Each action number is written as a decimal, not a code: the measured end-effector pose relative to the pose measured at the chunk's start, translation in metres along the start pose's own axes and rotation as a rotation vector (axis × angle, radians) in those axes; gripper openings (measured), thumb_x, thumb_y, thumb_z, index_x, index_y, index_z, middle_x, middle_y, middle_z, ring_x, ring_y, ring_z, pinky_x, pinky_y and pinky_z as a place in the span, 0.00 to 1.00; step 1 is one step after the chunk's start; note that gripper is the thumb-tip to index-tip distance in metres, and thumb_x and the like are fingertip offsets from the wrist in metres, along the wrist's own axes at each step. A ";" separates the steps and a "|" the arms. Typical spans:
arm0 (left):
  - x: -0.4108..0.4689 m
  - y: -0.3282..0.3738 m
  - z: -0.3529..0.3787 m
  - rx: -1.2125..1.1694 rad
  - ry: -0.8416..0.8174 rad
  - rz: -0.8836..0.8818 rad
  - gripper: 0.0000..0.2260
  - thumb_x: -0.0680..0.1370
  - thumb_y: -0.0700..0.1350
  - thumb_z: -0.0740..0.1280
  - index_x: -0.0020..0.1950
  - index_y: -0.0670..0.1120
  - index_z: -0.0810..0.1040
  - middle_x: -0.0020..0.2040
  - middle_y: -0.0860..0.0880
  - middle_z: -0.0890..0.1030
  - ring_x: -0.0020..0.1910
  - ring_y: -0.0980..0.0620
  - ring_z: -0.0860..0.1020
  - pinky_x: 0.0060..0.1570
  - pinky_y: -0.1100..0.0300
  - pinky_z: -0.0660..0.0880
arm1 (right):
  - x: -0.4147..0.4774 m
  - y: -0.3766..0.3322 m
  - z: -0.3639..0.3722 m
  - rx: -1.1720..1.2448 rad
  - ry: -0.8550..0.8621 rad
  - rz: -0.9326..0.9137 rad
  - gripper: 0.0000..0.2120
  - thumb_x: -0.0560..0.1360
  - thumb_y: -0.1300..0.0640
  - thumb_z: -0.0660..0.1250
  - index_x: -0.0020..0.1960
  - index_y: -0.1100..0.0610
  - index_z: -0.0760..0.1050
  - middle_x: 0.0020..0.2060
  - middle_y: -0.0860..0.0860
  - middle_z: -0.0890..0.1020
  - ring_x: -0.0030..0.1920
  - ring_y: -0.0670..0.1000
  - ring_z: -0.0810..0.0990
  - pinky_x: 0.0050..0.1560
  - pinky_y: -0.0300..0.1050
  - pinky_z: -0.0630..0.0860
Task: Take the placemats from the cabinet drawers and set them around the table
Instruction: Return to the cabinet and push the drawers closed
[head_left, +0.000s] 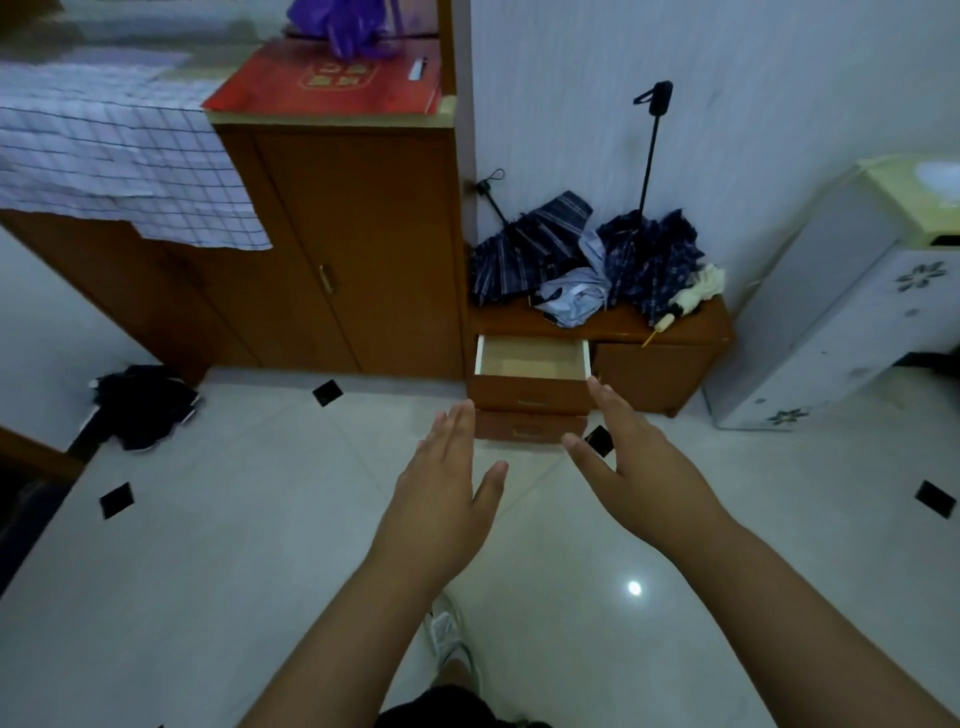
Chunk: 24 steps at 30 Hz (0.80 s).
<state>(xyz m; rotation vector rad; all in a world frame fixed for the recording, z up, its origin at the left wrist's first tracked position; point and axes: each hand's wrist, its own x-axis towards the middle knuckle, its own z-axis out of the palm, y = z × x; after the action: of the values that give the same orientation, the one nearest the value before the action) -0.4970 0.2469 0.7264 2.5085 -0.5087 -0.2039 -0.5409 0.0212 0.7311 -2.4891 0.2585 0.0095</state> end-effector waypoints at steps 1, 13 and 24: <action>0.019 -0.004 -0.002 -0.004 -0.013 0.019 0.32 0.83 0.61 0.53 0.83 0.52 0.44 0.83 0.57 0.46 0.80 0.60 0.43 0.74 0.60 0.45 | 0.013 0.000 -0.001 -0.002 0.013 0.018 0.36 0.78 0.32 0.55 0.81 0.41 0.48 0.80 0.44 0.57 0.78 0.48 0.60 0.70 0.49 0.66; 0.214 -0.040 0.015 -0.004 -0.136 0.077 0.32 0.84 0.59 0.55 0.83 0.50 0.48 0.83 0.53 0.52 0.81 0.55 0.50 0.73 0.60 0.49 | 0.170 0.043 0.020 0.020 0.034 0.142 0.35 0.79 0.32 0.55 0.81 0.43 0.50 0.79 0.47 0.61 0.78 0.49 0.61 0.69 0.49 0.66; 0.339 -0.082 0.177 0.069 -0.158 -0.050 0.31 0.84 0.58 0.54 0.83 0.48 0.50 0.83 0.51 0.54 0.81 0.55 0.51 0.76 0.57 0.52 | 0.317 0.212 0.105 -0.016 -0.154 0.160 0.34 0.80 0.35 0.55 0.81 0.47 0.52 0.76 0.53 0.68 0.73 0.54 0.69 0.65 0.53 0.71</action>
<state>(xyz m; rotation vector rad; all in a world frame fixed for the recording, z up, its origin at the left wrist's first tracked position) -0.2048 0.0862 0.5219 2.5873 -0.5244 -0.4135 -0.2636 -0.1403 0.4996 -2.4612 0.3922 0.2692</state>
